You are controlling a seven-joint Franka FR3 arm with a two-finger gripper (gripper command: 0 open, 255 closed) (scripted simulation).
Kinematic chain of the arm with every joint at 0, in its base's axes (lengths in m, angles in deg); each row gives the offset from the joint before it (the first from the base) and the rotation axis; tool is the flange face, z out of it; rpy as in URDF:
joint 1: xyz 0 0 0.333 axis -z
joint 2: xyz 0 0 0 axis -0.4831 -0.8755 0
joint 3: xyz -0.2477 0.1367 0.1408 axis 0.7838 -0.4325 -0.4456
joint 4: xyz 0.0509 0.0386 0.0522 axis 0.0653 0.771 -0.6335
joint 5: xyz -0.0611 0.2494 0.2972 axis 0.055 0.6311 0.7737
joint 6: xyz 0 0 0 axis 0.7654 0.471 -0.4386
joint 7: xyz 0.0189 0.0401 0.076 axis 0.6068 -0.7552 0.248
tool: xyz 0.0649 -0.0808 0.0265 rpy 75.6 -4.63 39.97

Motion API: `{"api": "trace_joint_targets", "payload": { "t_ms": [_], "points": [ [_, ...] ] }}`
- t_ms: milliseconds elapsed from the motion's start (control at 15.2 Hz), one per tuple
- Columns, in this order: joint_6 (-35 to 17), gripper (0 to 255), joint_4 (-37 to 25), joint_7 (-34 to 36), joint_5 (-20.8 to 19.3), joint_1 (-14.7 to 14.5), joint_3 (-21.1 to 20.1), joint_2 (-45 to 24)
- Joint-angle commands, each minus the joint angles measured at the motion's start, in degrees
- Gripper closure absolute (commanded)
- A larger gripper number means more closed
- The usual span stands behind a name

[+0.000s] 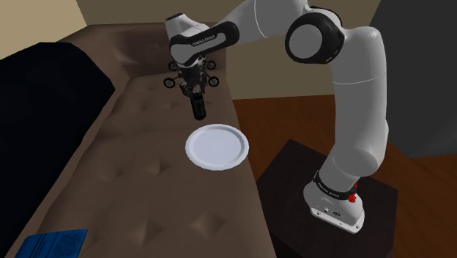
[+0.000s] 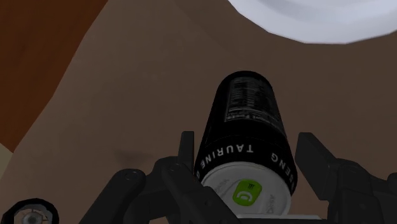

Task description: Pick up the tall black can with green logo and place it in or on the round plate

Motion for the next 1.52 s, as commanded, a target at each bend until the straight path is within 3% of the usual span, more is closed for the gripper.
{"api": "trace_joint_targets", "payload": {
  "t_ms": [0, 858, 1452],
  "points": [
    [1.22, 255, -0.86, -0.09, 0.09, -0.10, -0.07, 0.39],
    [10.07, 255, -8.59, -1.44, 0.56, -0.38, -0.21, 1.62],
    [6.52, 255, 15.56, 3.29, 2.81, -2.11, -2.53, 21.68]
  ]
}}
